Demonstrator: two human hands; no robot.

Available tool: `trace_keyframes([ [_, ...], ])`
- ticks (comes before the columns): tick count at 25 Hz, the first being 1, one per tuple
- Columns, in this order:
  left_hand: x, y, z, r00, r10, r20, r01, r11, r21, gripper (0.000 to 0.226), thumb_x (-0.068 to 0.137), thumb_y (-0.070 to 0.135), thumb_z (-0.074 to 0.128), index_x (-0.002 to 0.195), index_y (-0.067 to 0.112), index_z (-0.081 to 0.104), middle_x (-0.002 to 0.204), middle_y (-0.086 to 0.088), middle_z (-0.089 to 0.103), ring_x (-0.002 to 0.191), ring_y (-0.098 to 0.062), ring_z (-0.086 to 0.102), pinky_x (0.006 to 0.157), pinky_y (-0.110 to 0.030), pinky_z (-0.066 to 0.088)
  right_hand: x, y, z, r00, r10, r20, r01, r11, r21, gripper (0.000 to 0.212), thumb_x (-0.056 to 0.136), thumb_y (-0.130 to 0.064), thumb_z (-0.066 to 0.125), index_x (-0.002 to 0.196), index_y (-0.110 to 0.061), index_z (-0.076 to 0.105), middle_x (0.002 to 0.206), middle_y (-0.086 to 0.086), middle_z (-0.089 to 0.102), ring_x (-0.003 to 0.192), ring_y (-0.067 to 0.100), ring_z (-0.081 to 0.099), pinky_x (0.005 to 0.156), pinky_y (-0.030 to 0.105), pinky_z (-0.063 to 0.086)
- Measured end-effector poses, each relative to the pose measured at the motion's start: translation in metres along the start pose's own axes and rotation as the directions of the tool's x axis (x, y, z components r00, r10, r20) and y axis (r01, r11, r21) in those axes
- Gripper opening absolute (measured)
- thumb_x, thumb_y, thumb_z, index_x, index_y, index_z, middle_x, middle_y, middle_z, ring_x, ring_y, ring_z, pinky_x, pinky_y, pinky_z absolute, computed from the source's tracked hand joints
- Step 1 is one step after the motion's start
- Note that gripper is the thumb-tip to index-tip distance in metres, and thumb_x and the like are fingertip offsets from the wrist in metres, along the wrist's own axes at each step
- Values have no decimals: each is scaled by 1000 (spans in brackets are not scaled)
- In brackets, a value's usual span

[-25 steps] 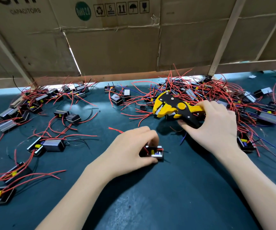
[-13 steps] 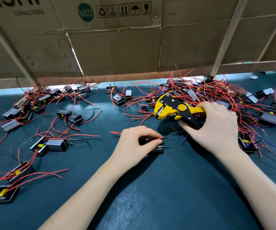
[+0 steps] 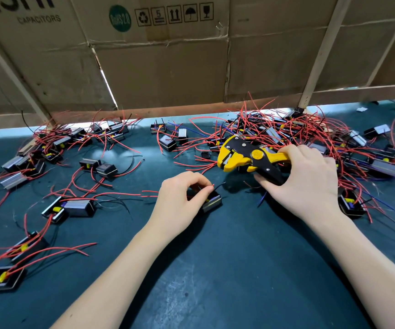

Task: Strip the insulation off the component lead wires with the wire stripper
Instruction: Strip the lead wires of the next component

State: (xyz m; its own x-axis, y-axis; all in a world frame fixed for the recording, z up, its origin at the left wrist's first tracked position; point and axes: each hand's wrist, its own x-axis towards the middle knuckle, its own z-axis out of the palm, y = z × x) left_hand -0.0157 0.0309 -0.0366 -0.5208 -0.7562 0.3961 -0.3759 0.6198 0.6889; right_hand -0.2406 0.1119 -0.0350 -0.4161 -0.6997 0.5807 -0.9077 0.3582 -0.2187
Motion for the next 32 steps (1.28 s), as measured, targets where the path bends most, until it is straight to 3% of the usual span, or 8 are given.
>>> trace_keyframes([
  [8,0,1,1,999,32,19,-32,999,28,7,88,12,69,82,14,70,81,8,69,80,-12,62,83,-36,48,-3,-3,9,997,-81,-2,81,993,-81,59,67,-59,74,99,-11,61,92,7,61,89,33,54,76,40,29],
  [17,1,-1,1,996,-90,-18,90,996,-1,8,87,16,71,79,17,73,78,10,70,79,-5,60,71,-6,40,-6,-8,7,988,-149,-36,148,988,-49,57,68,-57,76,98,-11,62,91,7,63,87,33,57,76,41,34],
  [27,1,2,4,984,-173,-37,171,984,-53,12,89,13,68,77,12,73,72,8,69,66,0,57,65,-4,38,-6,-10,5,987,-163,-16,162,985,-52,58,68,-59,71,96,-9,63,90,9,64,88,34,58,77,42,36],
  [32,1,3,3,983,-179,-40,176,982,-60,12,88,14,69,77,13,73,70,10,67,62,5,55,63,-4,37,-6,-13,2,980,-195,-41,194,981,-28,52,68,-57,73,87,-10,64,80,8,65,80,33,62,73,40,37],
])
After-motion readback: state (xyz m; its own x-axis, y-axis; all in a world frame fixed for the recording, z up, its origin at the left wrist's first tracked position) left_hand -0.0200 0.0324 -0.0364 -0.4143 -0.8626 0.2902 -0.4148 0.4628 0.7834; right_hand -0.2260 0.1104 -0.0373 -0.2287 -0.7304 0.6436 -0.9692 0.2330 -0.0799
